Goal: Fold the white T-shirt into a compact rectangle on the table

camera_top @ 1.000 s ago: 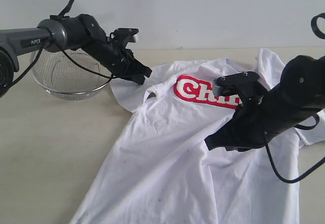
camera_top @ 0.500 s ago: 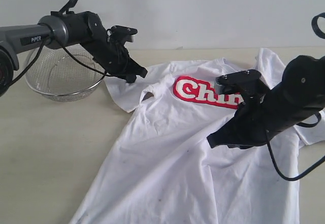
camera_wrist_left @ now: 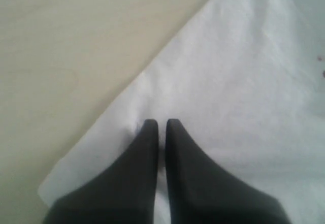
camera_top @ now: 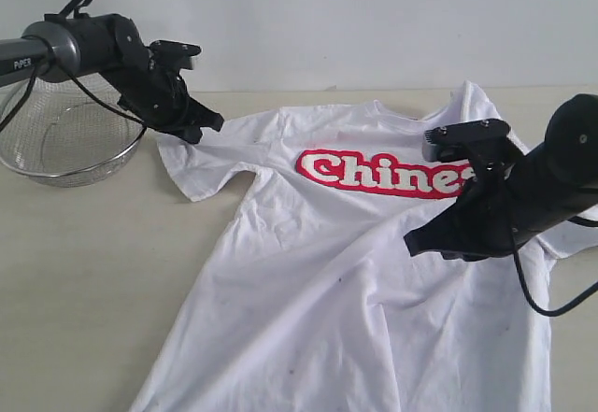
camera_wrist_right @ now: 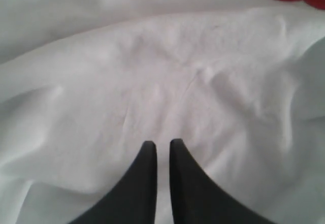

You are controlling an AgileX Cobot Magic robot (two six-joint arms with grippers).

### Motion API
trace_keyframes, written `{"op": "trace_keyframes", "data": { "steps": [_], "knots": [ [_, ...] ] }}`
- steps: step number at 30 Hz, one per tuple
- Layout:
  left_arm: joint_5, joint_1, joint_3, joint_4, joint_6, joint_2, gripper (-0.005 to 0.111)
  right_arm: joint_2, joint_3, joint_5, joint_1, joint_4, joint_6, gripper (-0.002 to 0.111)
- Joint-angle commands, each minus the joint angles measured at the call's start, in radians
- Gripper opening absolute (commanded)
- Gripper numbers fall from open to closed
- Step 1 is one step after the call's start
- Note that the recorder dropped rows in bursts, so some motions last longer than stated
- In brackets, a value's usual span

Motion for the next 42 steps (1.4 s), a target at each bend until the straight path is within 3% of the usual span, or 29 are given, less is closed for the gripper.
{"op": "trace_keyframes", "data": {
  "steps": [1, 9, 14, 19, 22, 33, 42],
  "knots": [
    [0.056, -0.002, 0.007, -0.153, 0.12, -0.033, 0.005, -0.017, 0.002, -0.055, -0.008, -0.009, -0.003, 0.004],
    [0.124, -0.07, -0.009, -0.189, 0.165, -0.15, 0.005, -0.031, -0.109, -0.112, -0.009, -0.009, 0.024, 0.004],
    [0.148, -0.163, 0.012, -0.217, 0.217, -0.149, 0.005, -0.031, -0.151, -0.086, -0.05, -0.011, 0.024, 0.0],
    [0.083, -0.256, 0.027, -0.182, 0.221, -0.11, 0.005, -0.025, -0.147, 0.118, -0.148, -0.026, 0.027, 0.0],
    [0.048, -0.275, 0.027, -0.164, 0.19, -0.069, 0.005, -0.022, -0.125, 0.164, -0.157, -0.021, 0.022, 0.0],
    [-0.021, -0.258, 0.023, -0.148, 0.17, 0.026, 0.005, -0.022, -0.026, 0.209, -0.043, -0.001, 0.024, 0.0],
    [-0.039, -0.175, 0.023, -0.08, 0.102, 0.04, 0.005, -0.022, 0.006, 0.271, 0.039, 0.0, 0.035, 0.0]
  ]
}}
